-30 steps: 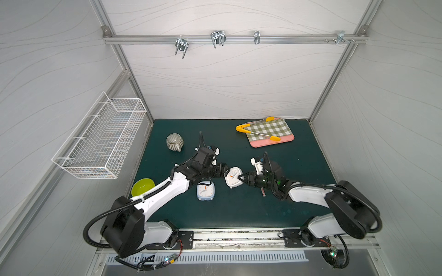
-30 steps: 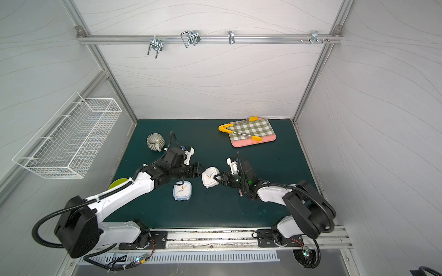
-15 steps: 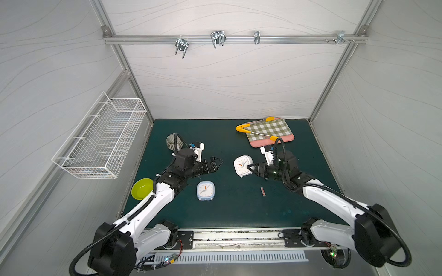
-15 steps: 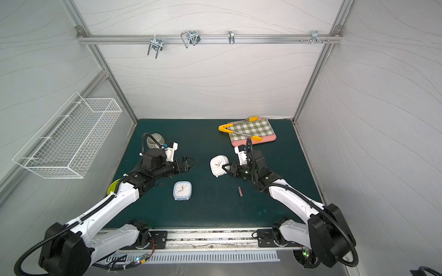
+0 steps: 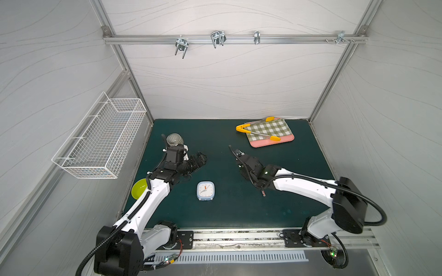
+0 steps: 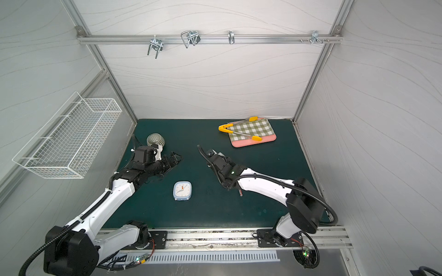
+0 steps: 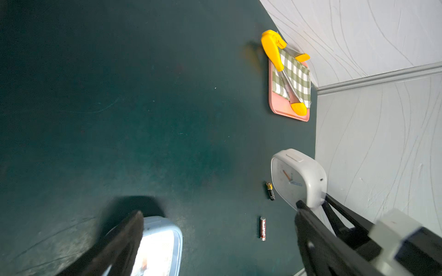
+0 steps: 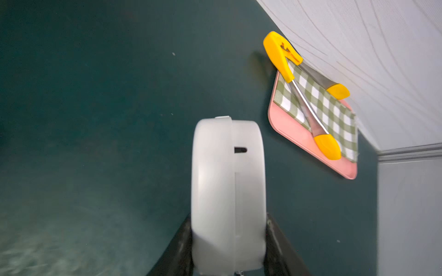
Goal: Insert the battery into the alarm
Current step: Adjust the alarm at the center of the board.
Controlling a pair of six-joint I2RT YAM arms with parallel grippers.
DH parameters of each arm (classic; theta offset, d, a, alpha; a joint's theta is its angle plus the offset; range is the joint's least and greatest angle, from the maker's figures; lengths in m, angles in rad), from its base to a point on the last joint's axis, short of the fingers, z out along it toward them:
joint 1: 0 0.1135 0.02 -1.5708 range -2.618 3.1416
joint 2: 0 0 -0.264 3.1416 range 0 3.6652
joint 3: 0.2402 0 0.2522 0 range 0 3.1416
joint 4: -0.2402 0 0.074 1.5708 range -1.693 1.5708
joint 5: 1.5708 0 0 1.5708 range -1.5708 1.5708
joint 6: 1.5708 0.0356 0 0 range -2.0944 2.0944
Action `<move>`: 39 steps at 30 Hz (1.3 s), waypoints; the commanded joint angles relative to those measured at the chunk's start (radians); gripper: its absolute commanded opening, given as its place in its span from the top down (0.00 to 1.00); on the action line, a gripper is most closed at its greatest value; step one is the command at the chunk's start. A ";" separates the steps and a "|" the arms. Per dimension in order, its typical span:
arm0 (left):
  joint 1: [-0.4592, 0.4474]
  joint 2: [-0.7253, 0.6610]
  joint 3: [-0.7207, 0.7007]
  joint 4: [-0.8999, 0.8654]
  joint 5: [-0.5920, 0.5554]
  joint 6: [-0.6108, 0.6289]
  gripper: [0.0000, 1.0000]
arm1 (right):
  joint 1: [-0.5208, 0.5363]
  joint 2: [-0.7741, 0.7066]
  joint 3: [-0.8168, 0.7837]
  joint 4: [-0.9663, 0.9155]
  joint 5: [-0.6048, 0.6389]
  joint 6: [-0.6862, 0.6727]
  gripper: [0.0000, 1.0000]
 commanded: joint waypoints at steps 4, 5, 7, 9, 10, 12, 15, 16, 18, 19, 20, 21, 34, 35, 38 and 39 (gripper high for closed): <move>0.015 -0.066 0.039 -0.072 -0.013 0.003 0.00 | 0.055 0.153 0.043 0.066 0.271 -0.146 0.63; 0.016 -0.071 0.039 -0.077 -0.015 0.008 0.00 | 0.059 0.173 0.045 0.067 0.277 -0.142 0.63; 0.016 -0.085 0.040 -0.083 -0.023 0.014 0.00 | 0.067 0.211 0.044 0.078 0.279 -0.138 0.62; 0.018 -0.093 0.043 -0.093 -0.032 0.020 0.00 | 0.074 0.237 0.045 0.086 0.277 -0.135 0.62; 0.019 -0.093 0.042 -0.096 -0.032 0.022 0.00 | 0.078 0.250 0.047 0.092 0.273 -0.132 0.61; 0.020 -0.093 0.041 -0.096 -0.026 0.025 0.00 | 0.082 0.275 0.055 0.085 0.251 -0.109 0.59; 0.020 -0.094 0.039 -0.092 -0.026 0.039 0.00 | 0.089 0.302 0.058 0.089 0.244 -0.106 0.55; 0.018 -0.096 0.041 -0.092 -0.027 0.044 0.00 | 0.091 0.311 0.058 0.093 0.247 -0.113 0.53; 0.019 -0.097 0.044 -0.096 -0.027 0.053 0.00 | 0.091 0.321 0.055 0.107 0.252 -0.127 0.49; 0.020 -0.097 0.045 -0.097 -0.027 0.054 0.00 | 0.092 0.325 0.053 0.115 0.256 -0.134 0.48; 0.020 -0.098 0.044 -0.096 -0.026 0.056 0.00 | 0.092 0.329 0.052 0.121 0.255 -0.138 0.45; 0.020 -0.097 0.043 -0.094 -0.024 0.056 0.00 | 0.091 0.329 0.052 0.125 0.256 -0.140 0.42; 0.019 -0.085 0.027 -0.069 -0.008 0.086 0.00 | 0.065 0.307 0.035 0.120 0.092 -0.105 0.07; 0.019 -0.081 0.029 -0.069 -0.008 0.091 0.00 | 0.065 0.294 0.026 0.124 0.083 -0.104 0.07; 0.018 -0.060 0.039 -0.068 -0.005 0.103 0.00 | 0.064 0.226 -0.011 0.128 0.026 -0.071 0.03; 0.015 -0.047 0.042 -0.059 -0.004 0.103 0.00 | 0.061 0.185 -0.027 0.124 -0.011 -0.022 0.03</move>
